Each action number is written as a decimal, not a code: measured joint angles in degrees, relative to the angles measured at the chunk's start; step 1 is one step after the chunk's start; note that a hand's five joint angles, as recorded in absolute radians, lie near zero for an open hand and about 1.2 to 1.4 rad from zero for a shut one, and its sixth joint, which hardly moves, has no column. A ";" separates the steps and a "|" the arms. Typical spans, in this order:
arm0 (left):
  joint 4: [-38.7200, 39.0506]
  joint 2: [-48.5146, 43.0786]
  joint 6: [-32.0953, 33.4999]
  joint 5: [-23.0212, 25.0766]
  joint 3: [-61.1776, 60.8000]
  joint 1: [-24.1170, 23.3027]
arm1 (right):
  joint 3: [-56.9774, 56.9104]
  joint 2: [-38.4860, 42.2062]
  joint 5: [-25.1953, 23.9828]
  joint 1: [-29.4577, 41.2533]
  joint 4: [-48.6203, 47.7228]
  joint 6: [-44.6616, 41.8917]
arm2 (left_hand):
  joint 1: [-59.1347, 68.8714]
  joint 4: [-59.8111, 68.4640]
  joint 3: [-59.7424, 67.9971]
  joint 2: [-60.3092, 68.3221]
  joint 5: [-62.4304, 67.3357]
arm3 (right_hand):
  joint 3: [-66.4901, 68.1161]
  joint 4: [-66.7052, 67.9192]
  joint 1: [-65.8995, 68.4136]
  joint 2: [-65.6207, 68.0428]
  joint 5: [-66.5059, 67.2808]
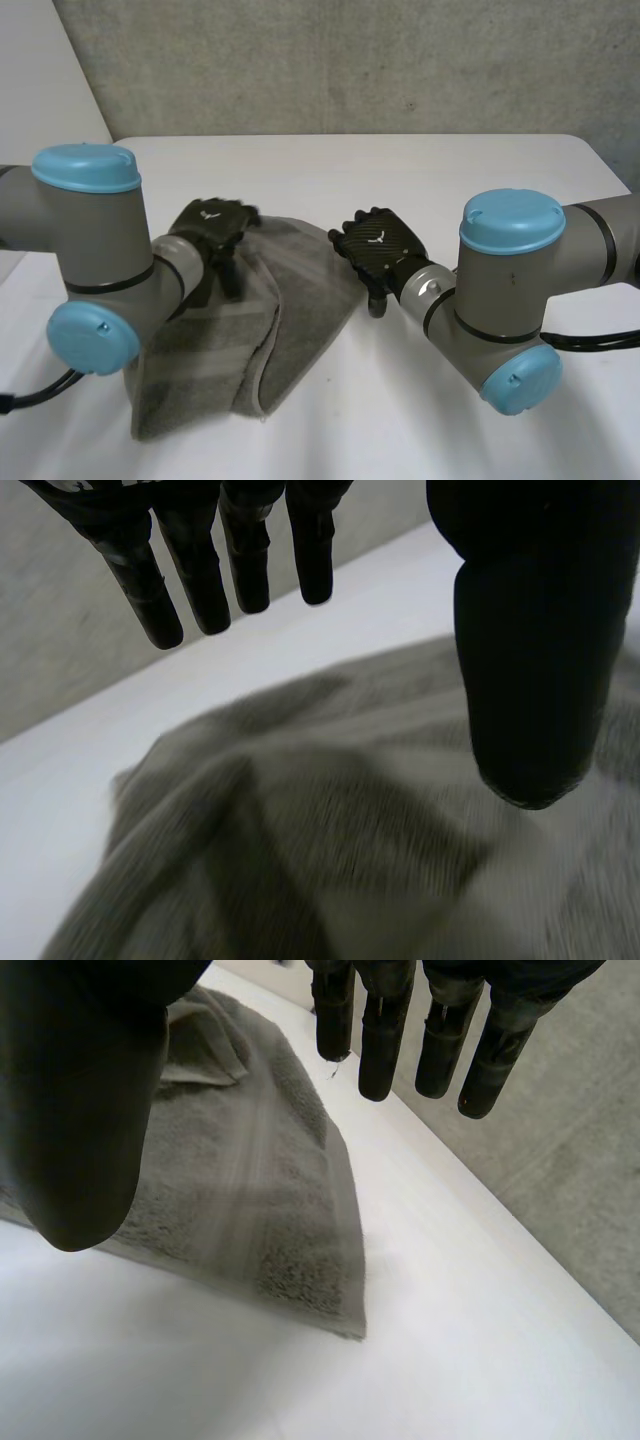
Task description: Fold the towel.
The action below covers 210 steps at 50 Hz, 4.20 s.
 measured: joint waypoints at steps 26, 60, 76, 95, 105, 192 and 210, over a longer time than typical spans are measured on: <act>-3.32 3.66 2.24 -7.93 -9.94 -3.72 | 2.87 0.77 -0.08 -0.80 0.04 0.07 | 14.03 13.58 13.90 13.92 13.78 | 0.00 0.00 0.00 0.00 0.00; -6.56 31.03 9.40 -7.73 -4.00 -4.42 | -6.04 2.51 -9.56 -2.49 17.92 19.55 | 48.60 50.29 50.49 50.61 48.84 | 0.00 0.00 0.00 0.00 0.00; -9.16 43.22 13.14 -7.67 -4.53 -0.24 | -8.64 8.81 -3.90 4.76 16.73 30.05 | 48.86 50.30 50.53 50.62 48.84 | 0.00 0.00 0.00 0.00 0.00; -2.02 41.44 13.09 6.68 -18.68 31.29 | -6.23 6.44 -0.21 5.65 14.48 25.36 | 49.11 50.31 50.58 50.66 48.84 | 0.00 0.00 0.00 0.00 0.00; 1.49 31.52 13.15 13.32 -23.98 35.52 | -6.34 6.02 0.30 5.51 13.55 21.21 | 20.31 20.07 20.44 20.00 20.20 | 0.00 0.00 0.00 0.00 0.00; 7.63 26.28 25.05 1.14 -18.21 1.26 | -5.48 5.88 -12.41 6.18 11.73 41.00 | 49.14 50.29 50.52 50.62 49.65 | 0.00 0.00 0.00 0.00 0.00; 6.16 32.90 21.82 0.08 -18.54 1.77 | -12.84 13.52 -8.39 11.76 11.17 44.31 | 49.14 50.30 50.52 50.62 49.65 | 27.06 25.95 27.05 17.24 27.61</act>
